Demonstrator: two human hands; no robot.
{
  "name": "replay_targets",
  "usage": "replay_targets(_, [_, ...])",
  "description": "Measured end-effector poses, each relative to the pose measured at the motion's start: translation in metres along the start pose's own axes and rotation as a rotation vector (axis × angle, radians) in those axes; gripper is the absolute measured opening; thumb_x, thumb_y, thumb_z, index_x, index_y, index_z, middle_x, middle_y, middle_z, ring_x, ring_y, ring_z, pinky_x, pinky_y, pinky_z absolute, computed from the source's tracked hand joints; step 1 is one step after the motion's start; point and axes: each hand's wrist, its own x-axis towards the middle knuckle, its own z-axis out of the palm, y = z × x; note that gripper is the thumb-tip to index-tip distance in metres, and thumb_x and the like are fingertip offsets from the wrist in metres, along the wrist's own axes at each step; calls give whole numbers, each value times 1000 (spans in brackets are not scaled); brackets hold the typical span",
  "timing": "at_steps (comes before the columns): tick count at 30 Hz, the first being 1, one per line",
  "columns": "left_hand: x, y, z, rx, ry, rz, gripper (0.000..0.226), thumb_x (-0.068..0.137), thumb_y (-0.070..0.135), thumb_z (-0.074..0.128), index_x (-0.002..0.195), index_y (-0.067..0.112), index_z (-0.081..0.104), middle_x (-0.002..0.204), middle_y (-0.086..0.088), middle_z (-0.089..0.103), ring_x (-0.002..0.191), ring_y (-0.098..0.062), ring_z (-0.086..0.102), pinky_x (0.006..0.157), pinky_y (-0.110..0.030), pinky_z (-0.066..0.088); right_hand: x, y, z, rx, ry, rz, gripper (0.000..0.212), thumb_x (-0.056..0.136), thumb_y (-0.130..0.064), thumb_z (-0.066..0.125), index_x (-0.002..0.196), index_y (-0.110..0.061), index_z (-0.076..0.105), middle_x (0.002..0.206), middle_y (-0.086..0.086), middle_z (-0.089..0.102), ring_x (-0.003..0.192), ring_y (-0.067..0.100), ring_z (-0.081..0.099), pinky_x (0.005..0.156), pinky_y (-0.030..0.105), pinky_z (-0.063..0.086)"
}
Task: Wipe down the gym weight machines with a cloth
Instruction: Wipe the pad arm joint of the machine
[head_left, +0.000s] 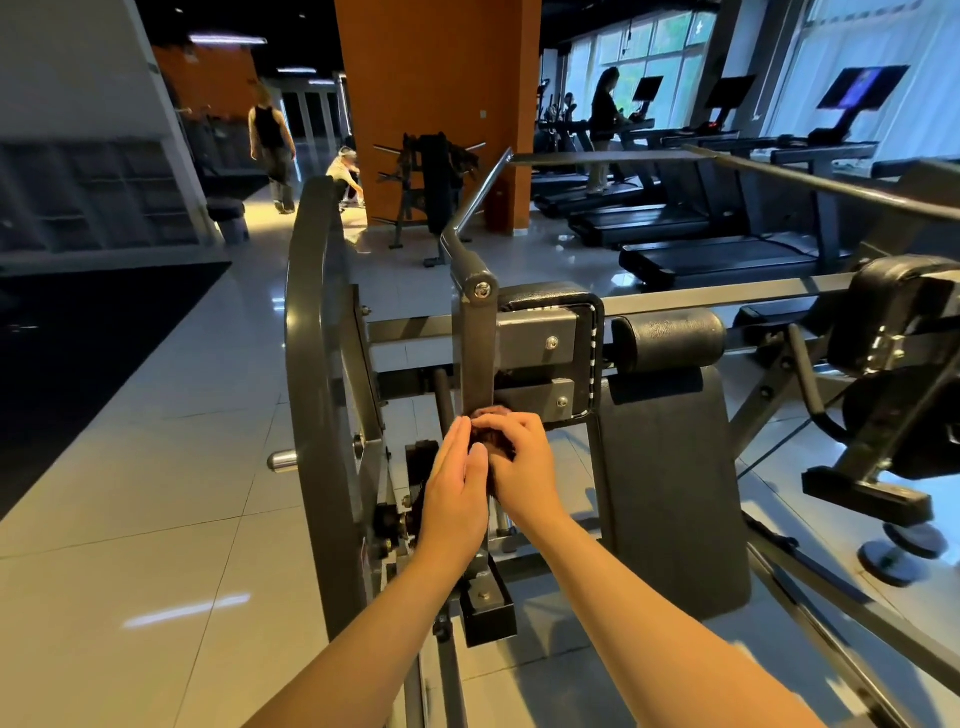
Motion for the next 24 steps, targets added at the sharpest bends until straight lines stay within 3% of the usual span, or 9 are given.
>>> replay_targets(3, [-5,-10,8,45,3,-32,53,110,34,34,160,26,20,166,11,20,148,2,16,114,-16,15,-5,2,-15,7,36,-30,34,93,2,62,114,-24,71,123,-5,56,114,-10,50,104,21,45])
replay_targets(7, [-2,-15,17,54,59,-65,53,109,36,34,160,28,20,165,12,21,145,5,15,115,-18,14,25,-19,-32,95,134,-174,33,95,2,60,119,-19,69,126,-5,53,122,1,50,101,12,44])
replay_targets(10, [-3,-16,24,46,105,-105,53,110,35,34,160,29,20,165,12,22,149,0,18,115,-20,15,37,-16,-29,52,79,-182,34,94,4,60,114,-21,69,124,-4,53,118,-2,50,96,6,41])
replay_targets(14, [-14,-34,38,48,103,-162,52,110,32,32,160,30,18,165,13,20,146,5,16,115,-19,15,24,12,-27,32,-9,-143,34,93,6,60,111,-20,71,123,-6,58,115,-9,51,96,7,43])
replay_targets(19, [-28,-69,55,75,105,-272,52,110,29,32,160,30,18,164,8,27,149,-7,24,113,-21,21,13,45,-22,-48,-114,-147,31,94,4,63,112,-20,73,120,-10,55,111,-11,48,95,3,39])
replay_targets(21, [-34,-79,59,95,99,-296,53,111,24,32,160,29,15,165,9,22,150,-6,21,114,-19,19,1,73,-15,-92,-191,-58,33,94,3,62,109,-23,74,118,-13,56,108,-14,49,99,7,43])
replay_targets(24, [-33,-93,63,78,78,-324,55,110,21,32,160,30,12,163,10,25,145,-1,29,113,-16,23,-17,109,-8,-151,-319,76,31,95,0,62,111,-23,75,117,-11,59,107,-5,54,105,29,49])
